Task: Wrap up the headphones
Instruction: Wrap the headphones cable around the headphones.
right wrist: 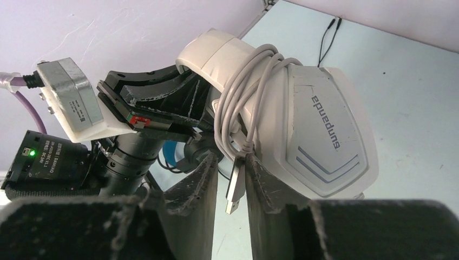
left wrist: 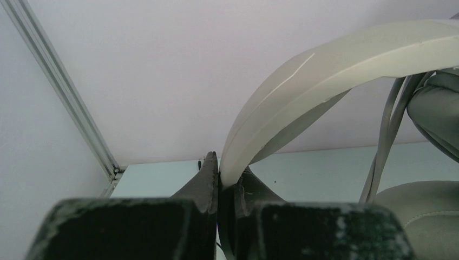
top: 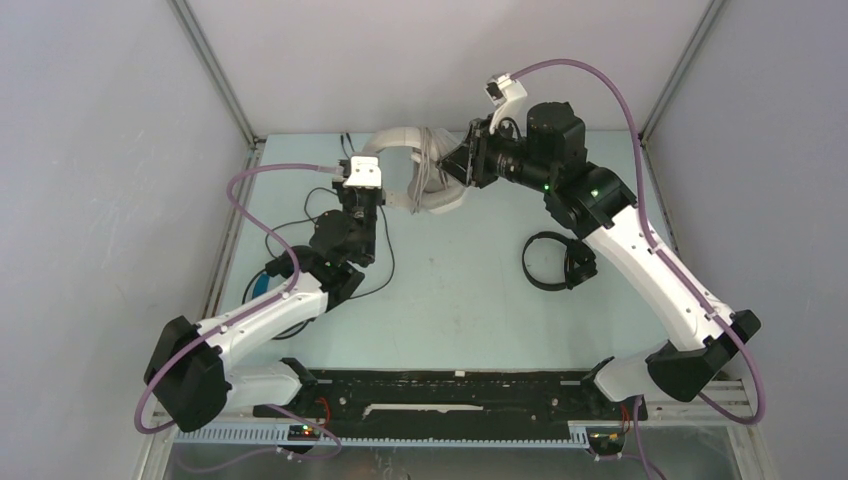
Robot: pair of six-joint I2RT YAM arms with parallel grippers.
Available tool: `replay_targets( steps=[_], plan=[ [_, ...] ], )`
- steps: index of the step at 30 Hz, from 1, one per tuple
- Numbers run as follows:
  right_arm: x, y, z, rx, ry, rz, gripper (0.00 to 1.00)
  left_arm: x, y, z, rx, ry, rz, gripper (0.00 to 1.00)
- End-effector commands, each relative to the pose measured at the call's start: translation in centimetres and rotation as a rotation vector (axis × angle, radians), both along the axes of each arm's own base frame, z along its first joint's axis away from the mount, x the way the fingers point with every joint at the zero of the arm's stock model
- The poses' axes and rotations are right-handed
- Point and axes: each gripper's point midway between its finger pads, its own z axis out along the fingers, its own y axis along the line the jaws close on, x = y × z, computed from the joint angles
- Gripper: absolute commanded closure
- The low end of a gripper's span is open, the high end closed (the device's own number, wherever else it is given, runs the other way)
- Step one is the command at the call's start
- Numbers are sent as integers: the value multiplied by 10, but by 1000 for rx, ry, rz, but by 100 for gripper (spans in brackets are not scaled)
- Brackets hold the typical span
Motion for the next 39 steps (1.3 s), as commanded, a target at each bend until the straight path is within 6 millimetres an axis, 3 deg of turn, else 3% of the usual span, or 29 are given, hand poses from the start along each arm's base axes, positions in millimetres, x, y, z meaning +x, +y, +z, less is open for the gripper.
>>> replay_targets(
  steps=[1,8,16,23,28,31,39],
  plan=[
    [5,4,3,-1,-34,-8,74,-16,10,43,-173,-124,-16,100],
    [1,19,-4,35,10,54,81,-13,6,43,-181,-109,-27,100],
    [0,34,-26,85,47,106,83,-13,-2,40,-224,-56,-72,100],
    [19,20,-64,-6,25,-9,85,-22,-13,45,-322,-5,-174,100],
    [20,12,-67,-41,8,-39,84,-26,-15,37,-322,27,-201,100],
    [13,8,-62,-42,2,-22,82,-27,-12,30,-313,38,-188,100],
    [-34,-1,-40,-7,9,112,77,-26,-8,25,-278,43,-161,100]
  ],
)
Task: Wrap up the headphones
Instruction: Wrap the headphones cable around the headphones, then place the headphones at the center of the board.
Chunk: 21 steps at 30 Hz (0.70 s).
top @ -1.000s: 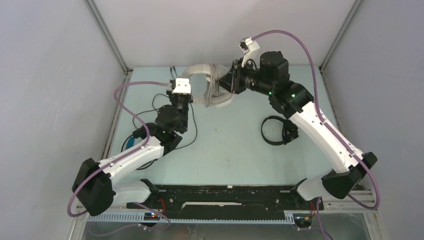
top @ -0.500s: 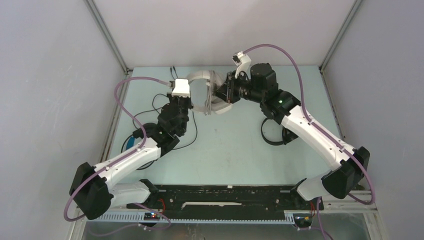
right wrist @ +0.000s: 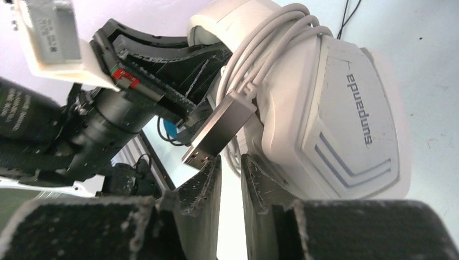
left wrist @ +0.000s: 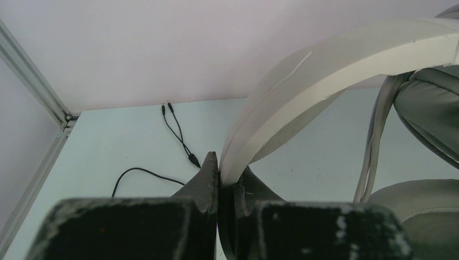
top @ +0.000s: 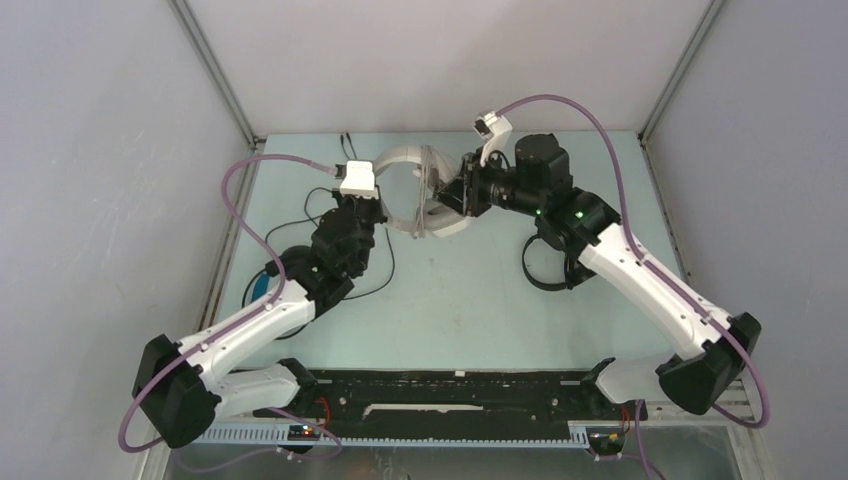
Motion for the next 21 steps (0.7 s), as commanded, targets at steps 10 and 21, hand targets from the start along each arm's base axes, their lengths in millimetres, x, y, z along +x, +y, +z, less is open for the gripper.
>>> replay_targets(
  steps=[10,21],
  plan=[
    [-41,-20,77,182,-113,91,77,-16,3,79,-190,-192,-44,100],
    [-1,-23,98,220,-167,-48,66,-24,2,84,-202,-202,-82,100]
  ],
)
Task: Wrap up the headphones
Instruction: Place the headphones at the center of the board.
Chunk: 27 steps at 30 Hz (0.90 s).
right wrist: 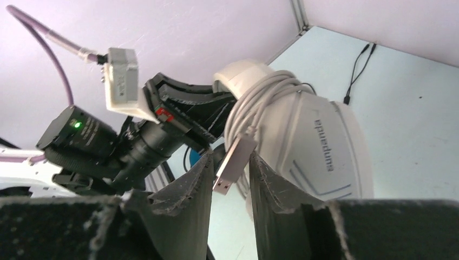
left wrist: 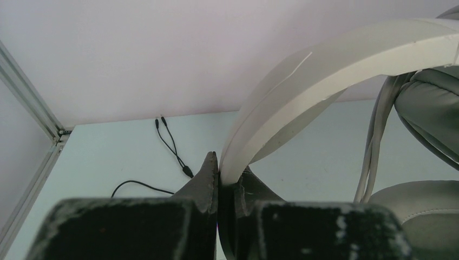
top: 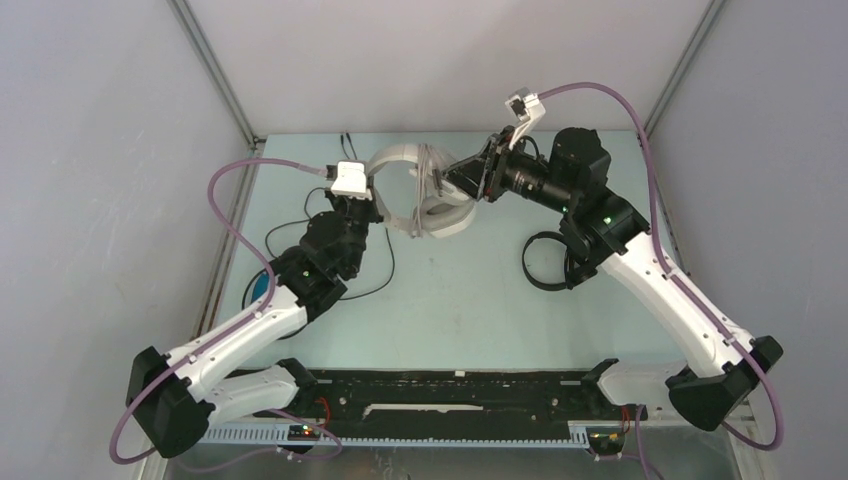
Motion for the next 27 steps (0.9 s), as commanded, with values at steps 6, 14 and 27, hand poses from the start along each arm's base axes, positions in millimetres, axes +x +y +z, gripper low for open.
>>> replay_targets(
  steps=[6,14,27],
  plan=[
    [25,12,22,5,-24,-48,65,-14,2,64,-184,-148,-41,100],
    [28,22,-1,-91,15,-63,69,-14,2,66,-196,-147,-42,100],
    [11,35,-43,-153,49,-66,89,-11,-10,71,-292,-101,-83,100]
  ],
)
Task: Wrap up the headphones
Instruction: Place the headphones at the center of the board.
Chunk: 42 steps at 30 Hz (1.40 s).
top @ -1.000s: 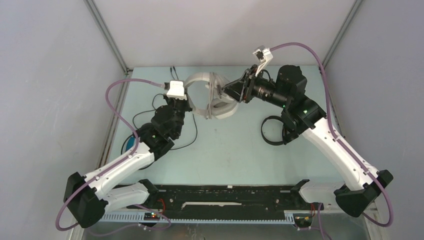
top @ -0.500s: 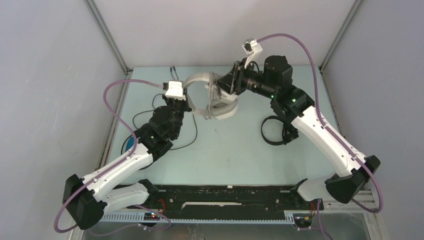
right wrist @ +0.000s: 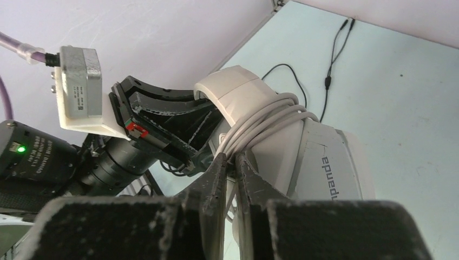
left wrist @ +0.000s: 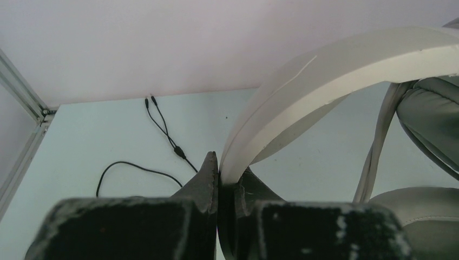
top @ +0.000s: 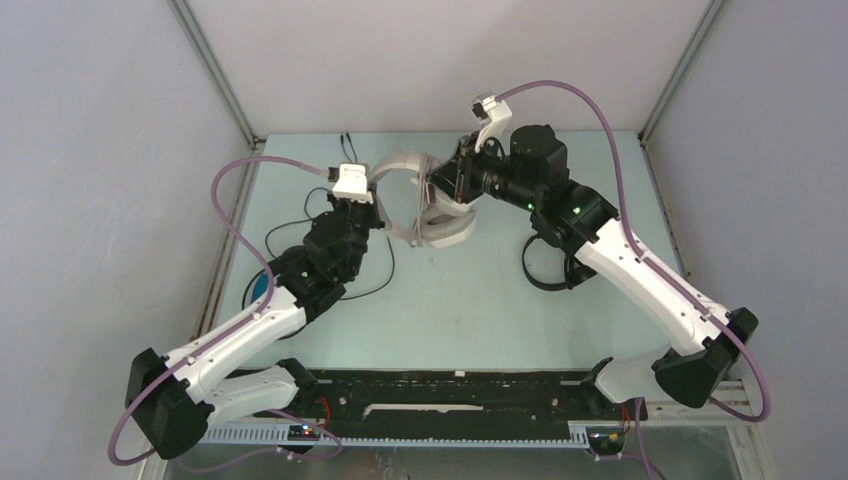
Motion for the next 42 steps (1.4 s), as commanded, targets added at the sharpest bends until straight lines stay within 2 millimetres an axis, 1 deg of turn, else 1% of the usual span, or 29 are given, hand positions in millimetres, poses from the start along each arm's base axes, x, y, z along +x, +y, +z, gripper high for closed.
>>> replay_targets(
  steps=[1,3,5,7,10,11,14,17,22,24,26,28,31,34,35,39,42],
  plan=[
    [-6,0,-23,-38,12,-18,89,-7,-8,85,-287,-153,-56,100],
    [0,-5,-37,-70,9,-63,89,-9,-13,88,-319,-140,-81,100],
    [4,-12,-51,-102,11,-101,89,-11,-19,88,-342,-120,-115,100],
    [6,-15,-62,-119,12,-113,88,-12,-26,85,-366,-94,-144,100],
    [8,-16,-80,-155,21,-113,87,-10,-36,75,-362,-55,-176,100],
    [11,-19,-89,-171,36,-121,87,-8,-38,69,-352,-42,-176,100],
    [23,-28,-122,-204,103,-140,87,0,-46,49,-326,-1,-174,100],
    [31,-43,-152,-228,153,-177,87,9,-61,29,-304,57,-197,100],
    [42,-65,-193,-232,234,-228,87,26,-94,-8,-322,171,-239,100],
    [48,-76,-216,-250,268,-258,87,35,-109,-24,-323,219,-259,100],
    [52,-88,-243,-262,331,-281,87,42,-125,-42,-325,272,-280,100],
    [53,-97,-267,-276,379,-301,87,50,-139,-61,-324,319,-297,100],
    [51,-109,-291,-286,418,-332,87,59,-159,-84,-331,382,-324,100],
    [53,-123,-309,-326,452,-380,87,67,-180,-103,-327,450,-361,100],
    [53,-127,-314,-337,465,-390,87,69,-188,-114,-322,482,-374,100],
    [55,-149,-327,-387,492,-455,87,73,-207,-130,-337,538,-414,100],
    [57,-168,-334,-413,519,-514,87,75,-218,-136,-349,562,-445,100]
  ],
)
